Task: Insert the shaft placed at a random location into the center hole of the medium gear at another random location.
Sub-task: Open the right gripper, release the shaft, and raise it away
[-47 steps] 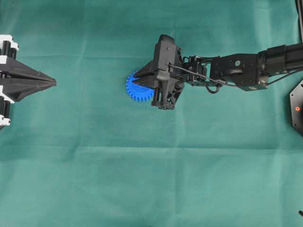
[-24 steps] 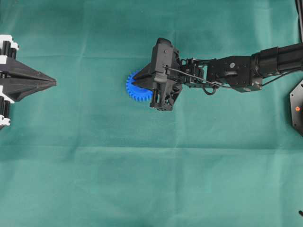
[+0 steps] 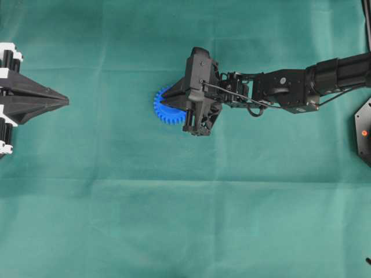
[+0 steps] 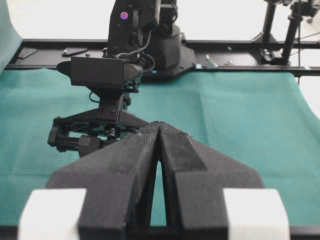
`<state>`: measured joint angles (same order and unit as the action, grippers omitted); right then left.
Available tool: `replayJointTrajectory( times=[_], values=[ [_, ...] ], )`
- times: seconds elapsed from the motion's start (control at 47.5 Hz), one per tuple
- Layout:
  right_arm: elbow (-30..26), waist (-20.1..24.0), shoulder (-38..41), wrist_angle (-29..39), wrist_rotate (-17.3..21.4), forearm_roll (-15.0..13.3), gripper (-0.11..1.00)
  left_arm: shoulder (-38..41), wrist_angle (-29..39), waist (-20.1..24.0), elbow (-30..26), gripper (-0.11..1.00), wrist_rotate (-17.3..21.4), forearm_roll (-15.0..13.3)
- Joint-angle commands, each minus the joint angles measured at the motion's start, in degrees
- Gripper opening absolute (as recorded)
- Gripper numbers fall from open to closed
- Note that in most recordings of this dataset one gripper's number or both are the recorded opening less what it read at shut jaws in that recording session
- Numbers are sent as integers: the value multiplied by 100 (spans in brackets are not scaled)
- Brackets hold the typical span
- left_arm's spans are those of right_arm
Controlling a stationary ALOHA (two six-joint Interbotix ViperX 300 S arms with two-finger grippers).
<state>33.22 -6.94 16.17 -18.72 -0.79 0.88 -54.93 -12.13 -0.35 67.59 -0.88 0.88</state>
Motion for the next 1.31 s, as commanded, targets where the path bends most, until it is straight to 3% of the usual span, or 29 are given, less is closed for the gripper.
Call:
replayJointTrajectory(
  times=[0.0, 0.379, 0.442, 0.59, 0.653, 0.842, 1.285],
  values=[
    [-114, 0, -97, -62, 35, 18, 11, 44, -18, 0, -132, 0, 9, 9],
    [-114, 9, -97, -44, 35, 18, 16, 44, -9, 0, -132, 0, 9, 9],
    [-105, 0, -97, -44, 35, 18, 30, 44, -18, 0, -132, 0, 9, 9],
    [-105, 0, -97, -44, 35, 26, 75, 44, -18, -9, -132, 0, 9, 9],
    [-105, 0, -97, -44, 35, 26, 89, 44, -18, -9, -132, 0, 9, 9],
    [-88, 9, -149, -18, 35, 26, 81, 44, -18, 0, -132, 0, 9, 9],
    [-79, 9, -844, 439, 9, 18, 81, 35, -18, 0, -141, 0, 9, 9]
  ],
)
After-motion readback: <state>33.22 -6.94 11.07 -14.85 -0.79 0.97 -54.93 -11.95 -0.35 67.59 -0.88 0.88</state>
